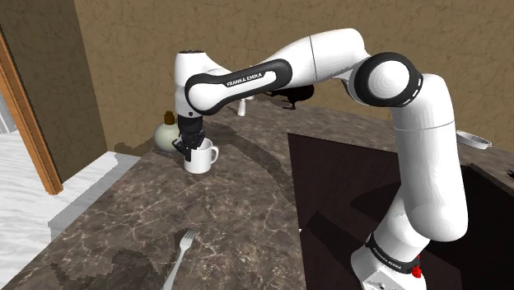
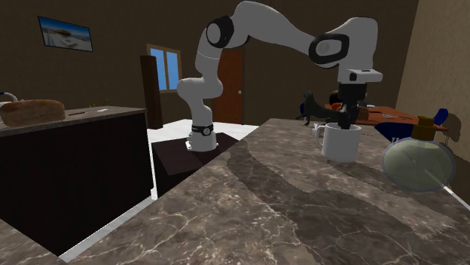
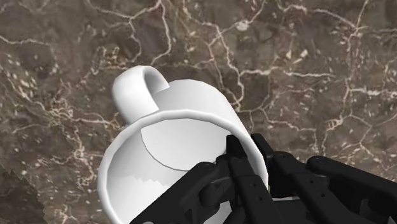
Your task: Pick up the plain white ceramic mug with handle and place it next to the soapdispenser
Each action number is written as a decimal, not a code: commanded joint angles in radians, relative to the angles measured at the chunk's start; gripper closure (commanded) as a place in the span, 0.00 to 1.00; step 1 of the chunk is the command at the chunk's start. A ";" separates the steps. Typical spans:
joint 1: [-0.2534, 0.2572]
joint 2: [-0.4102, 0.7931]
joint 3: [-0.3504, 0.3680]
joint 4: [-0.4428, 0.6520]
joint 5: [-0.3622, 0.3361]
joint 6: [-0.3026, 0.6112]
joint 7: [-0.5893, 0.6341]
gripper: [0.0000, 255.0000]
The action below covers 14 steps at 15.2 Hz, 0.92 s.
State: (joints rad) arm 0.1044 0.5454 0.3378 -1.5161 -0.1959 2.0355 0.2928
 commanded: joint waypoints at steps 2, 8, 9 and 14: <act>0.000 0.000 0.000 0.000 0.000 0.000 0.000 0.00; -0.001 -0.012 0.003 0.016 0.005 -0.027 -0.003 0.00; -0.001 -0.023 0.005 0.034 0.009 -0.055 -0.006 0.00; -0.001 -0.039 0.009 0.070 0.016 -0.106 -0.011 0.00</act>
State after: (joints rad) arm 0.1036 0.5068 0.3469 -1.4489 -0.1798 1.9332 0.2818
